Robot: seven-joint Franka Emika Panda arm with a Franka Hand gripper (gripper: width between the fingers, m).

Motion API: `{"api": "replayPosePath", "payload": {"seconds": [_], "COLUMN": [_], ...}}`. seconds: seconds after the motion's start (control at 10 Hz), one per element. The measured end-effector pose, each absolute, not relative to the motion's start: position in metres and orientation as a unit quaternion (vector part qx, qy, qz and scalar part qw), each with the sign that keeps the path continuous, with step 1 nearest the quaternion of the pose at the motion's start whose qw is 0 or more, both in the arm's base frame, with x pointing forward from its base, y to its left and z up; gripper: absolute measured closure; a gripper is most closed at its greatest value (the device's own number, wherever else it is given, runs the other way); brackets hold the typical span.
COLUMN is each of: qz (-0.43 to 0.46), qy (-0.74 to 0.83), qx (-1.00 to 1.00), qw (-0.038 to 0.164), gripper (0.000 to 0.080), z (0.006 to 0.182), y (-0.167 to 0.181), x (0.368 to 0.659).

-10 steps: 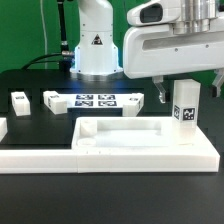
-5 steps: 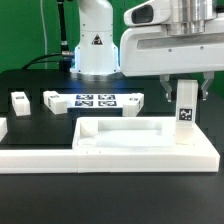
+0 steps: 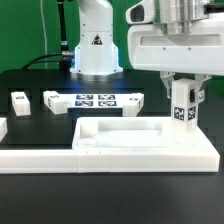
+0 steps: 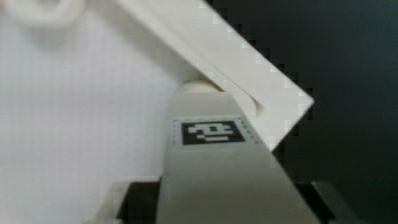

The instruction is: Assemble desk

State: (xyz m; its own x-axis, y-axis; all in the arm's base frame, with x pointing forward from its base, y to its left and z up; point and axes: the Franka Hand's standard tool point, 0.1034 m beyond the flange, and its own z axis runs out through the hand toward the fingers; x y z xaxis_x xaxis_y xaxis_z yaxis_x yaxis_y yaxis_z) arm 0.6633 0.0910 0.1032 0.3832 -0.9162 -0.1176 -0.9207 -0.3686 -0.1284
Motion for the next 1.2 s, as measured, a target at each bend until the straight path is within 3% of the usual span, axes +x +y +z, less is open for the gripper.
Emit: {"api": "replayPosePath", "payload": {"seconds": [0.1,0.5,0.7,1.0,1.1,1.2], "qz": [0.028,0.046,0.061,0.06,0.058,0.055], "qy": [0.601,0.674,0.788,0.806,0.792,0.761], "qx": [-0.793,-0.73,-0.602,-0.576,-0.596,-0.635], "qw": [0.096,0.098,0.116,0.12,0.121,0.121], "gripper": [0.0503,0.0503,0.0503,0.0503,0.0415,0.0415], "z": [0.103,0.103,0.101,0.101,0.101,0.101], "y": [0.091,0.097,0.1,0.104,0.105,0.108], "x": [0.663,0.661,0.665,0.666,0.666,0.664]}}
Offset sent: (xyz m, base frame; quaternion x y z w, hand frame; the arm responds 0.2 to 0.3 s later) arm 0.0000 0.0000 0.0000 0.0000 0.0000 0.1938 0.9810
